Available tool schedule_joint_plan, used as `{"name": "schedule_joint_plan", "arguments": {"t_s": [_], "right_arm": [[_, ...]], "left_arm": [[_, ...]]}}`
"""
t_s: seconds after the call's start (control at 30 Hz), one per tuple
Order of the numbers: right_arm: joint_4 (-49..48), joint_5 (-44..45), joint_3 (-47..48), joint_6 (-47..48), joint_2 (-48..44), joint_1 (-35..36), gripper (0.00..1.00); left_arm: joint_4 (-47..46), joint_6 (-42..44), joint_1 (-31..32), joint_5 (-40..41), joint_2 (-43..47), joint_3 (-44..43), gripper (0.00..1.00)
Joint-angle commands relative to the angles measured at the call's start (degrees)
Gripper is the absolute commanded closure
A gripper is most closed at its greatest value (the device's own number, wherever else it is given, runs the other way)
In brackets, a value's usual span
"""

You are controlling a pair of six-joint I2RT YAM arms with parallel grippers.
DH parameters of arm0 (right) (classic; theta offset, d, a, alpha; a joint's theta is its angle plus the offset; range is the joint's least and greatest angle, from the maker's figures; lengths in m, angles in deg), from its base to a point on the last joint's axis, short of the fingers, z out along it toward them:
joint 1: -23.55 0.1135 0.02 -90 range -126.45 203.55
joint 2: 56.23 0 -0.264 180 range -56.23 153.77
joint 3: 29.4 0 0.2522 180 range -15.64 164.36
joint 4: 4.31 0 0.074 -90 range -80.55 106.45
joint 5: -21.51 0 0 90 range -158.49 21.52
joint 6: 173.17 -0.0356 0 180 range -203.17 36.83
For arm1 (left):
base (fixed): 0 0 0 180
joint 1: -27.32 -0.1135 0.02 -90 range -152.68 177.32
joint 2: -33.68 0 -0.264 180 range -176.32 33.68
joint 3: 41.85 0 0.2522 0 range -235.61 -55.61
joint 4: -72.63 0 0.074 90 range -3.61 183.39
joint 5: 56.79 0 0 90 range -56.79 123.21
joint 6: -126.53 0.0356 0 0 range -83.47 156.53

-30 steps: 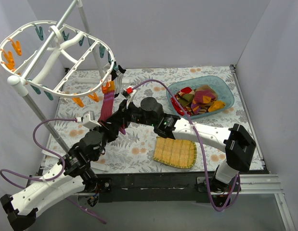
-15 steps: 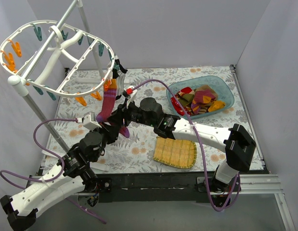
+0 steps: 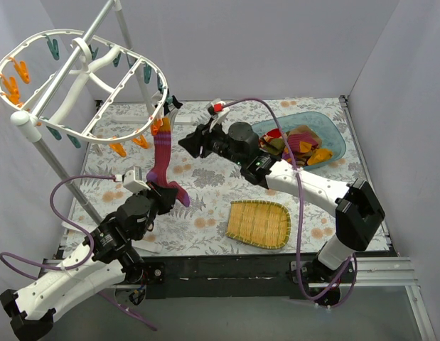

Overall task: Remove the socks clipped to the hanger
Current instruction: Remove the sock from the hanger.

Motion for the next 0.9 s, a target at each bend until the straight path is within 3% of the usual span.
{"name": "schedule_joint_plan", "arguments": {"t_s": [0.0, 0.3, 0.87], "right_arm": [[-3.5, -5.0, 6.8, -1.1, 1.6, -2.8, 0.51], [4.6, -7.4, 23.6, 1.1, 12.7, -3.0, 0.52], [3.4, -9.1, 31.7, -1.4, 20.7, -3.0, 0.52]], "left_arm": [[1.0, 0.1, 0.0, -0.5, -0.5, -1.3, 1.0], [1.2, 0.6, -0.1, -0.4, -2.5, -2.8, 1.0], [2.2, 1.1, 0.0, 0.4, -3.1, -3.8, 1.0]]}}
